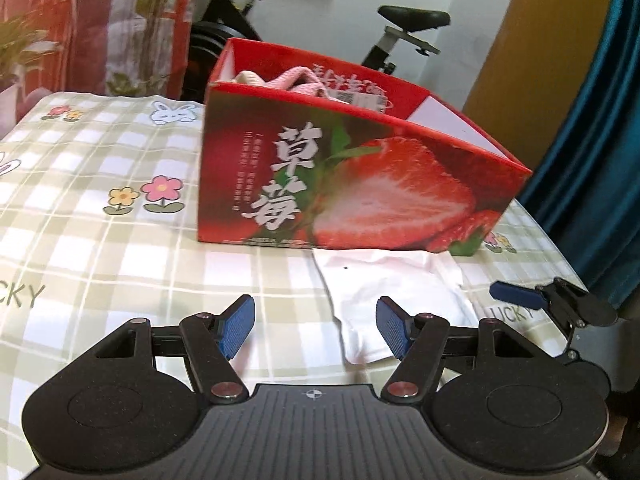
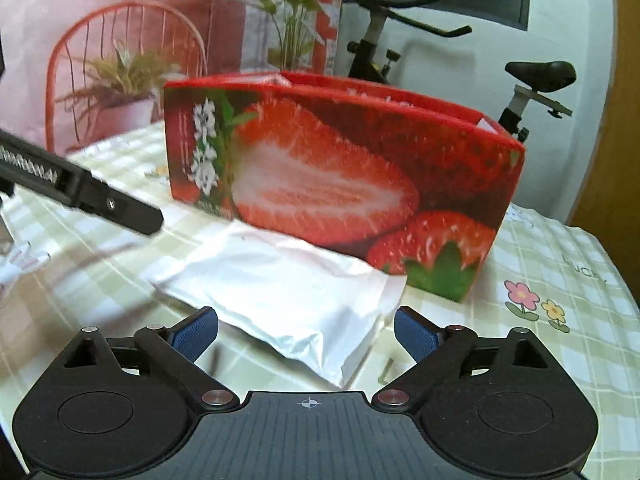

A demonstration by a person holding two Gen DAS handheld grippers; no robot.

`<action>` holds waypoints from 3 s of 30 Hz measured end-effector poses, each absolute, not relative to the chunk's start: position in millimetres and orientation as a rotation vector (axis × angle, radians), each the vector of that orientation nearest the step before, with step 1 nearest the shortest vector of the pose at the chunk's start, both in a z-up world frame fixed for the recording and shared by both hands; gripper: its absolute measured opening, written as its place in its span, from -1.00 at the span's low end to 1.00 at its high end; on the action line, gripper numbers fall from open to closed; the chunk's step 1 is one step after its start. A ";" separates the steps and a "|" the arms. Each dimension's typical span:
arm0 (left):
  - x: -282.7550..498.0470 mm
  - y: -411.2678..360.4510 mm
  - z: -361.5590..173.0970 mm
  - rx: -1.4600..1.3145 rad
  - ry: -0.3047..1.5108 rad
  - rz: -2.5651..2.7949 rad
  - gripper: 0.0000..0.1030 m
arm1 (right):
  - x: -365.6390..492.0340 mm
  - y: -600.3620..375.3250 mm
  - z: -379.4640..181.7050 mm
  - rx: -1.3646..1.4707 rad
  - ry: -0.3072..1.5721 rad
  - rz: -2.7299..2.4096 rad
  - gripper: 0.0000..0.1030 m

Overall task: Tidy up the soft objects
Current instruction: 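Move both tools down to the white plastic packet beside the box, then close both tools on the white packet of green cables, then lift the white cable packet into the red box and open both tools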

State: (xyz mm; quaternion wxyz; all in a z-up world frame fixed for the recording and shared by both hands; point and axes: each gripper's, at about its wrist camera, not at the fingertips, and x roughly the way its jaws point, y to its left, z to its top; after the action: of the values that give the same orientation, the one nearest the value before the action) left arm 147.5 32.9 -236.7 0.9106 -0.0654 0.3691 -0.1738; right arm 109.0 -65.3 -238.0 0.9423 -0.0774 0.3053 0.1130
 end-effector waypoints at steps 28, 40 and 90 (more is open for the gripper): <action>138.5 35.3 -246.9 -0.167 0.752 -0.348 0.33 | 125.5 -72.3 -246.4 -0.145 0.688 0.164 0.76; 137.8 33.8 -239.2 -0.150 0.709 -0.366 0.33 | 128.2 -78.0 -215.6 -0.092 0.575 0.204 0.45; 160.0 9.2 -156.2 -0.154 0.461 -0.556 -0.30 | 127.1 -103.2 -140.9 0.039 0.336 0.300 -0.71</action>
State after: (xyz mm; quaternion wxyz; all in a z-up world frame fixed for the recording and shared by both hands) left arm 160.0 9.2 -156.2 0.9326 -0.0751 0.2254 -0.2716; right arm 127.1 -103.2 -140.9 0.9745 0.0193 0.1665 0.1489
